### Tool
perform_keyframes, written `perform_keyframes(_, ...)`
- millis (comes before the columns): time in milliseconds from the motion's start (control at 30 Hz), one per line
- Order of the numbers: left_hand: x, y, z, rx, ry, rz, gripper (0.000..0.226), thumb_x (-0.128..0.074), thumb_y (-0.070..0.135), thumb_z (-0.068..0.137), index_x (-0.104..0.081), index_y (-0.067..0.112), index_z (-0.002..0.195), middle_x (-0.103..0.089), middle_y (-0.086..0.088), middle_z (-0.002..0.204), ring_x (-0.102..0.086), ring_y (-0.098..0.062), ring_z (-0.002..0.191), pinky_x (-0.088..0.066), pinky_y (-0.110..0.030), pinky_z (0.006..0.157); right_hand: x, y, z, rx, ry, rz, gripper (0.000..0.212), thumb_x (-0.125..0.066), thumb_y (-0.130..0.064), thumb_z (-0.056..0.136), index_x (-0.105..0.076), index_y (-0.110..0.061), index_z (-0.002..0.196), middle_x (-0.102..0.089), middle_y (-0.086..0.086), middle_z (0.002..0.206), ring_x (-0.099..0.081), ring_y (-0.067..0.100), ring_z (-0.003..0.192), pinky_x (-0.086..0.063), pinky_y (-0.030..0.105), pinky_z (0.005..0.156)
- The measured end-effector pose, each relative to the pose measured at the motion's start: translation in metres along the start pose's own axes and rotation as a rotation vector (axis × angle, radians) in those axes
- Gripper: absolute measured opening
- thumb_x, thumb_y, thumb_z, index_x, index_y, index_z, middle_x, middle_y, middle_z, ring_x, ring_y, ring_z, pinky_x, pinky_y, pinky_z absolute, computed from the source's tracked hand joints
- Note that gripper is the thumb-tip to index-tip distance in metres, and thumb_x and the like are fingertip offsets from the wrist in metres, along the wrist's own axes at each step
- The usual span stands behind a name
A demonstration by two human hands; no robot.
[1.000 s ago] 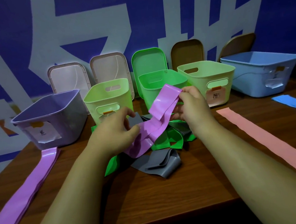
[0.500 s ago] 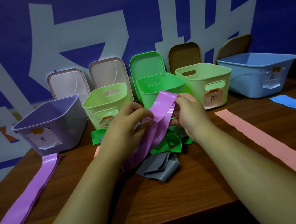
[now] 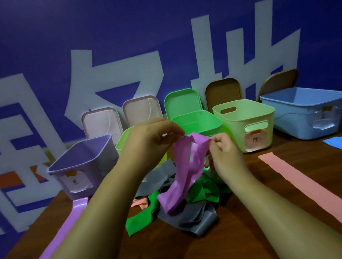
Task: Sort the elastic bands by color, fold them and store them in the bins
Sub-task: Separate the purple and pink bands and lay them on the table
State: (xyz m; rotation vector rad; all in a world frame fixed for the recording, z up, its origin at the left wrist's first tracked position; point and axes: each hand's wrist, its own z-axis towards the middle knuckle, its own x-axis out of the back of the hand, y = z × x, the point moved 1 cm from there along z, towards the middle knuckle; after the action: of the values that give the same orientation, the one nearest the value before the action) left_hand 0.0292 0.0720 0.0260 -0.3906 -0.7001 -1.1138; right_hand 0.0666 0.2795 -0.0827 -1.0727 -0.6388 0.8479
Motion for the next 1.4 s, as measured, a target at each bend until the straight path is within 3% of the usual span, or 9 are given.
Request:
perform_keyframes(200, 0.031, 0.008, 0.037, 0.002, 0.056, 0.035, 0.012, -0.083, 0.016, 0.091, -0.081, 0.022, 0.101, -0.073, 0.011, 0.093, -0.066, -0.006, 0.085, -0.049, -0.018, 0.074, 0.0, -0.001, -0.002, 0.045, -0.124, 0.075, 0.008, -0.064, -0.035, 0.106, -0.066, -0.031, 0.1, -0.07, -0.005, 0.092, -0.066, 0.015, 0.086, -0.05, 0.032, 0.077)
perform_keyframes(367, 0.057, 0.018, 0.066, 0.044, 0.095, 0.068, 0.009, -0.081, 0.02, 0.092, -0.08, 0.025, 0.1, -0.073, 0.009, 0.092, -0.066, -0.01, 0.084, -0.055, -0.032, 0.075, -0.002, -0.006, -0.012, 0.008, -0.274, 0.119, 0.025, -0.057, -0.05, 0.106, -0.077, -0.035, 0.101, -0.074, -0.013, 0.098, -0.064, 0.002, 0.086, -0.046, 0.028, 0.084)
perform_keyframes(467, 0.068, 0.024, 0.08, 0.074, 0.098, 0.112, 0.007, -0.079, 0.025, 0.094, -0.079, 0.026, 0.1, -0.072, 0.011, 0.092, -0.064, -0.008, 0.083, -0.055, -0.031, 0.075, -0.004, -0.008, -0.022, -0.079, -0.421, 0.155, 0.027, -0.058, -0.072, 0.09, -0.078, -0.056, 0.098, -0.073, -0.037, 0.101, -0.063, -0.017, 0.1, -0.049, 0.02, 0.096)
perform_keyframes(567, 0.073, 0.027, 0.088, 0.121, 0.132, 0.116, 0.007, -0.078, 0.026, 0.094, -0.08, 0.026, 0.1, -0.07, 0.016, 0.088, -0.063, -0.003, 0.078, -0.05, -0.025, 0.072, -0.007, -0.009, -0.025, -0.071, -0.518, 0.125, 0.017, -0.066, -0.052, 0.097, -0.076, -0.039, 0.104, -0.076, -0.031, 0.1, -0.066, -0.015, 0.104, -0.048, 0.01, 0.092)
perform_keyframes(733, 0.075, 0.029, 0.093, 0.208, 0.201, 0.117, 0.004, -0.075, 0.027, 0.095, -0.078, 0.027, 0.098, -0.068, 0.02, 0.084, -0.062, 0.001, 0.076, -0.048, -0.019, 0.068, -0.01, -0.003, -0.028, -0.081, -0.601, 0.152, 0.057, -0.087, -0.054, 0.082, -0.073, -0.026, 0.13, -0.079, -0.007, 0.123, -0.072, 0.014, 0.12, -0.054, 0.042, 0.11)
perform_keyframes(900, 0.081, 0.024, 0.097, 0.307, 0.329, 0.062, 0.004, -0.073, 0.026, 0.095, -0.077, 0.027, 0.094, -0.072, 0.016, 0.086, -0.066, -0.003, 0.078, -0.055, -0.026, 0.071, -0.013, 0.008, -0.021, -0.032, -0.563, -0.048, 0.04, -0.081, -0.057, 0.072, -0.08, -0.039, 0.108, -0.082, -0.004, 0.106, -0.076, 0.021, 0.109, -0.057, 0.048, 0.101)
perform_keyframes(1067, 0.087, 0.017, 0.096, 0.401, 0.385, 0.044, 0.003, -0.07, 0.023, 0.099, -0.072, 0.025, 0.098, -0.071, 0.011, 0.091, -0.066, -0.007, 0.082, -0.05, -0.019, 0.07, -0.012, 0.009, -0.018, -0.065, -0.552, 0.036, 0.012, -0.078, -0.022, 0.097, -0.079, -0.017, 0.108, -0.083, 0.003, 0.103, -0.076, 0.02, 0.109, -0.053, 0.047, 0.11)
perform_keyframes(1200, 0.092, 0.008, 0.091, 0.473, 0.373, 0.03, 0.005, -0.069, 0.021, 0.1, -0.073, 0.02, 0.104, -0.074, 0.004, 0.097, -0.07, -0.014, 0.091, -0.056, -0.027, 0.08, -0.01, 0.005, -0.017, -0.087, -0.549, 0.007, 0.01, -0.076, -0.023, 0.099, -0.079, -0.017, 0.107, -0.083, -0.001, 0.101, -0.076, 0.017, 0.106, -0.053, 0.045, 0.109)
perform_keyframes(1400, 0.105, -0.008, 0.077, 0.593, 0.412, -0.085, 0.005, -0.069, 0.019, 0.101, -0.072, 0.016, 0.105, -0.073, 0.002, 0.095, -0.074, -0.019, 0.088, -0.064, -0.043, 0.087, -0.007, 0.0, -0.014, -0.225, -0.471, 0.202, 0.017, -0.078, -0.019, 0.096, -0.076, -0.012, 0.11, -0.082, 0.006, 0.09, -0.072, 0.012, 0.077, -0.052, 0.028, 0.073)
